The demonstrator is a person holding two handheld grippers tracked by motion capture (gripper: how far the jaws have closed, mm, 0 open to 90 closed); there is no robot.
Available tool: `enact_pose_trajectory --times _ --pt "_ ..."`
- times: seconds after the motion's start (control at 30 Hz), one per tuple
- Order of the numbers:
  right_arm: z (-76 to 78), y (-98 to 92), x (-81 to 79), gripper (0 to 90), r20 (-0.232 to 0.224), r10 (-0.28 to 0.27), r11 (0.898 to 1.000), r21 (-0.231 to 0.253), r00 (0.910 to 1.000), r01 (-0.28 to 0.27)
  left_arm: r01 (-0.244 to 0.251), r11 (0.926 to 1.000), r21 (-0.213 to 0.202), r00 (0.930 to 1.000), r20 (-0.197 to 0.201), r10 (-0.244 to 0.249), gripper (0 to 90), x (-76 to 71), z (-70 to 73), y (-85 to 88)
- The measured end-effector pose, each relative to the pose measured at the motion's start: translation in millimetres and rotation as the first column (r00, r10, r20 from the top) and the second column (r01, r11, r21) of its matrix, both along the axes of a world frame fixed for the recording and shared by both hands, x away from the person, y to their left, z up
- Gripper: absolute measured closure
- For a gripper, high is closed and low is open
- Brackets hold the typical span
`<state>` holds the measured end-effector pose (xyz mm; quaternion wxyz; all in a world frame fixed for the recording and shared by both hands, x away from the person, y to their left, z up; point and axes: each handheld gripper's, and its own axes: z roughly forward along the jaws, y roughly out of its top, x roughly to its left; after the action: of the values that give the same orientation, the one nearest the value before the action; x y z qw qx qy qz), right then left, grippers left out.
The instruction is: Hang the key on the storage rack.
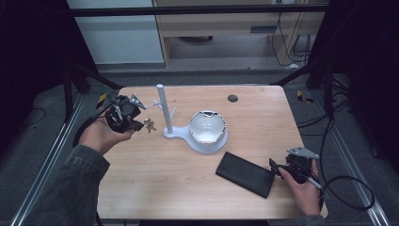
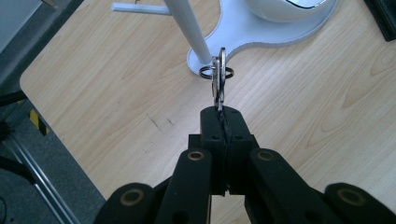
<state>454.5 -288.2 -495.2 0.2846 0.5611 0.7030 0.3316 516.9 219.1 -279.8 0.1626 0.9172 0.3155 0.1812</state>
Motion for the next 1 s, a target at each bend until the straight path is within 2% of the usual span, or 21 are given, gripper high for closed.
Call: enact_pose_trajectory --times 0.57,1.0 --pt "0.4 -1.5 -1.0 5.5 0.0 -0.006 1.0 0.003 1.0 0.006 -0.03 0.9994 0.019 0.9996 0.0 0.03 89.2 21.0 21.6 -6.3" --pt "-0.2 -2.6 -1.6 5.4 -0.01 -0.006 1.0 0.004 0.9999 0.006 -0.047 0.998 0.043 0.9989 0.003 0.046 89.2 35.7 27.6 -14.2"
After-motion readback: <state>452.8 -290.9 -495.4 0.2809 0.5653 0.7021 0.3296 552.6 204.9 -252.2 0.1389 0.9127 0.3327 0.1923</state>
